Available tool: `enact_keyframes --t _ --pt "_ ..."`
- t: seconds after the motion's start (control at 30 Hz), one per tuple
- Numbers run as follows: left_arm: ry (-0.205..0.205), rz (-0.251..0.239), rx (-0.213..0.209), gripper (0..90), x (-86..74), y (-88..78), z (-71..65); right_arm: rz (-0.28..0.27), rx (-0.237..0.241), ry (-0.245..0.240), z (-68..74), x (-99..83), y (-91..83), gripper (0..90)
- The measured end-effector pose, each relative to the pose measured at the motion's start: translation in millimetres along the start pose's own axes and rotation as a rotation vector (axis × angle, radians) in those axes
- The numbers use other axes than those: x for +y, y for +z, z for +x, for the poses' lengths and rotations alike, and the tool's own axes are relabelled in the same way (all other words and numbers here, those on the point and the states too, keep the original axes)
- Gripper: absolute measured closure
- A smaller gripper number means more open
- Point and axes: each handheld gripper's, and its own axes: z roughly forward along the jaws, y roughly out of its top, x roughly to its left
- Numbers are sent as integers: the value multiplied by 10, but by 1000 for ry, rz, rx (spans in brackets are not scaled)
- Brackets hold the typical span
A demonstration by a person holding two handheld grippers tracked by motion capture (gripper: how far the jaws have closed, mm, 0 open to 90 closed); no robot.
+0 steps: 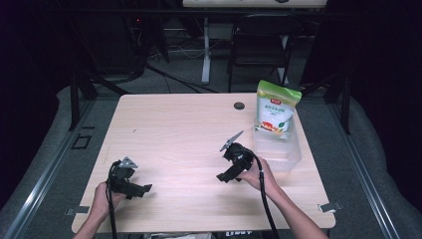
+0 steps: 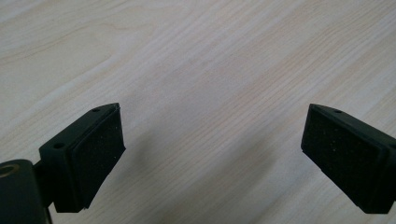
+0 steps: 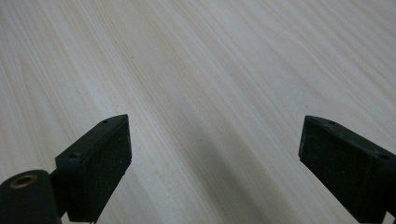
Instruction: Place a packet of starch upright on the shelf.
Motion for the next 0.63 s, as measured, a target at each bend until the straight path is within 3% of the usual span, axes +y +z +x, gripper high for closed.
enact_keyframes --t 0.33,0.63 --pt "0 -1 -2 57 -2 -6 -1 3 -14 7 154 -281 58 90" --pt "-3 -3 6 56 -14 -21 8 18 -5 -10 150 -332 101 87"
